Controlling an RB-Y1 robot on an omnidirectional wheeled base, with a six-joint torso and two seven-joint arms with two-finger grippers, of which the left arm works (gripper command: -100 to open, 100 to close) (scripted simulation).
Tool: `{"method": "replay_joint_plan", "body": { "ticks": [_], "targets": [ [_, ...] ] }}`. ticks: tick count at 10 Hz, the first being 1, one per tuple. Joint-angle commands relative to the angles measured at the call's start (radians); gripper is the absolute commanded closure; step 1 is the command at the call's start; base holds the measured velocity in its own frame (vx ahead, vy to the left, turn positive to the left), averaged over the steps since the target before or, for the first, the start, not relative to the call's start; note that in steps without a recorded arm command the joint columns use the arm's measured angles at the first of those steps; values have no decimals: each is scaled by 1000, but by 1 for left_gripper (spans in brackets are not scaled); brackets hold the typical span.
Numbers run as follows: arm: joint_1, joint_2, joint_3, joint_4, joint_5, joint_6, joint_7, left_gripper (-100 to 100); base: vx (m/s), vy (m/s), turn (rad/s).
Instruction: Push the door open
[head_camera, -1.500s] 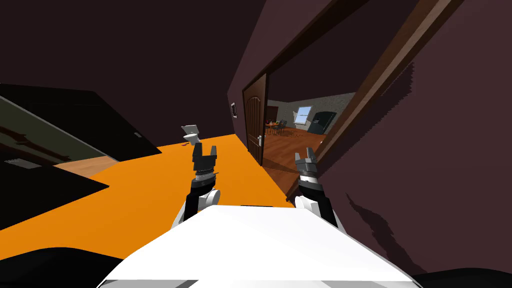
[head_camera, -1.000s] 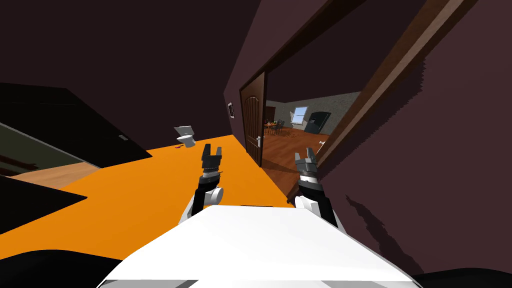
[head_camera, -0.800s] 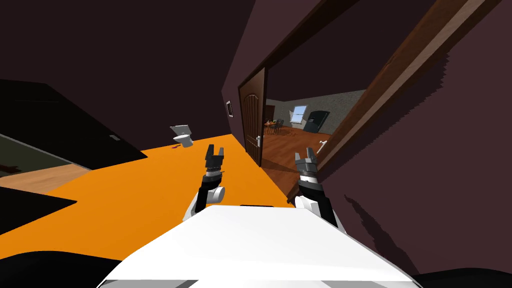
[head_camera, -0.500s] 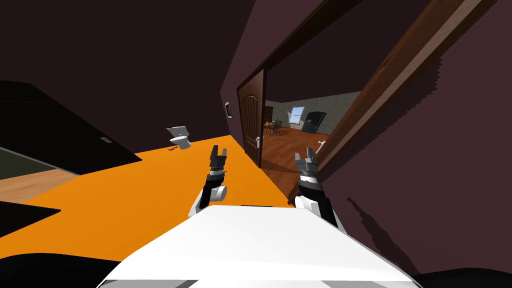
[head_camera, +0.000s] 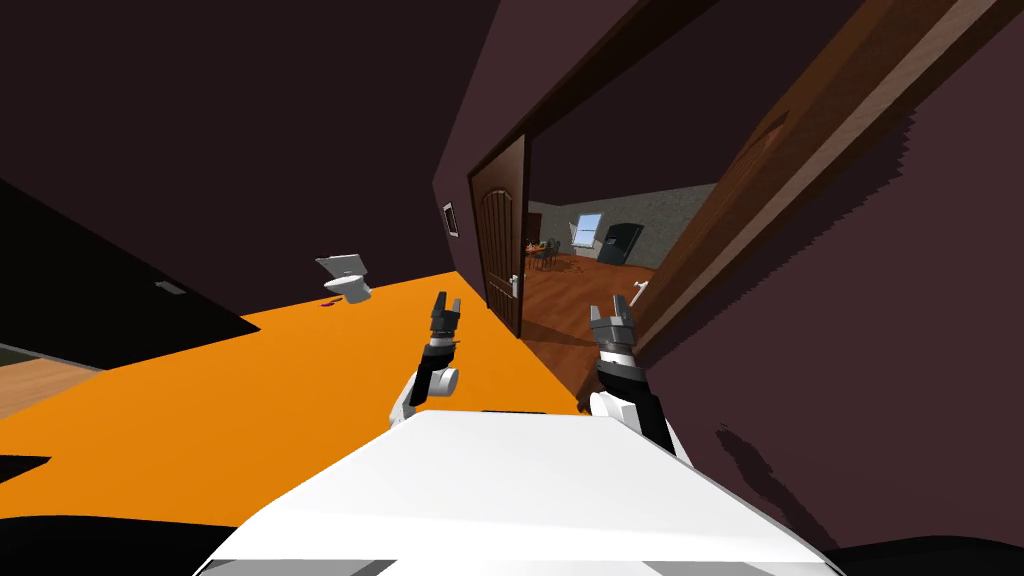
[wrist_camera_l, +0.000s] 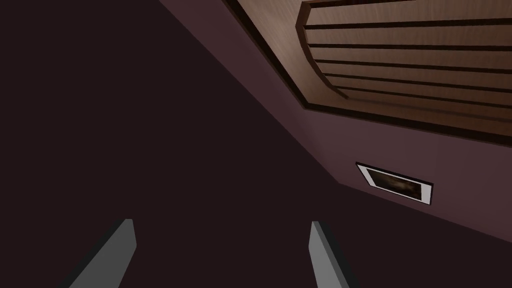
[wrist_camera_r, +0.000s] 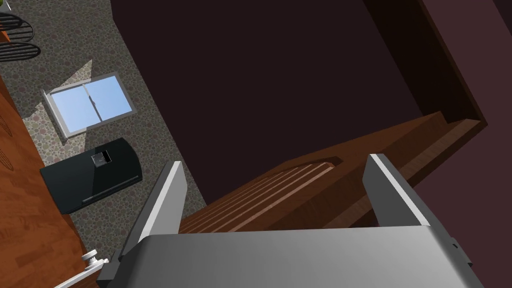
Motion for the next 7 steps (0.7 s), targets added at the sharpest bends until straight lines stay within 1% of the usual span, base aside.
{"method": "replay_joint_plan", "body": {
  "ticks": [1,7],
  "targets": [
    [-25,-1,-11,41,-3,2,5,-100,95,66,-87],
    [-119,10,-39,202,-8,7,36,-100,82,75,-95]
  ]
}}
